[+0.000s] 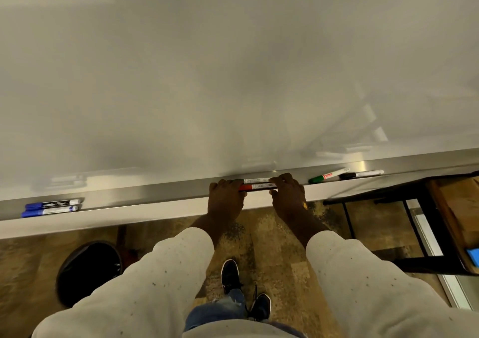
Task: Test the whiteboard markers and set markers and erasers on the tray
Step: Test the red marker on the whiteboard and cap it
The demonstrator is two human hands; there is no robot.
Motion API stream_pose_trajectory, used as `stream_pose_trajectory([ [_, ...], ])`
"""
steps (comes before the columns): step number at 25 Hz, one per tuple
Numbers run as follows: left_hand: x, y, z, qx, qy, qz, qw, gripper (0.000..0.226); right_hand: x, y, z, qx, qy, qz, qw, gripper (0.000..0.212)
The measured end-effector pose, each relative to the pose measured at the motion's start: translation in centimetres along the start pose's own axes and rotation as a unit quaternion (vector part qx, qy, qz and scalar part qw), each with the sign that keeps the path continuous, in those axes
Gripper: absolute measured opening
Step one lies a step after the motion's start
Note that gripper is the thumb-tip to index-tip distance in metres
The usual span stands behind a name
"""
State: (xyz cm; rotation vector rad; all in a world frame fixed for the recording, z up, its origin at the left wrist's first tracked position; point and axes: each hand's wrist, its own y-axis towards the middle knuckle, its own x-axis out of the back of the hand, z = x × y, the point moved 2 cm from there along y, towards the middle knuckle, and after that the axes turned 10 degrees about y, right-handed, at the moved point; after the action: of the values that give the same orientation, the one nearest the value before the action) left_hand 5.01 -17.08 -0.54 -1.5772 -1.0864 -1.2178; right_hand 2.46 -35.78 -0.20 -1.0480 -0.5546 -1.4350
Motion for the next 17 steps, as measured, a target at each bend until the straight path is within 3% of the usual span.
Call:
stream_pose_trajectory([
  [9,0.1,0.3,1.3,0.015,-0.083,-0.018,0.996,0.031,0.2,0.9,0.0,0.054,-0.001,-0.031,0.998,0.028],
  [17,3.3,-0.1,0.2,-0.083,-0.077,-0.056,0.992,0.022,2.4,-0.5,1.8,0.151,0.03,-0.03,0.988,0.027],
])
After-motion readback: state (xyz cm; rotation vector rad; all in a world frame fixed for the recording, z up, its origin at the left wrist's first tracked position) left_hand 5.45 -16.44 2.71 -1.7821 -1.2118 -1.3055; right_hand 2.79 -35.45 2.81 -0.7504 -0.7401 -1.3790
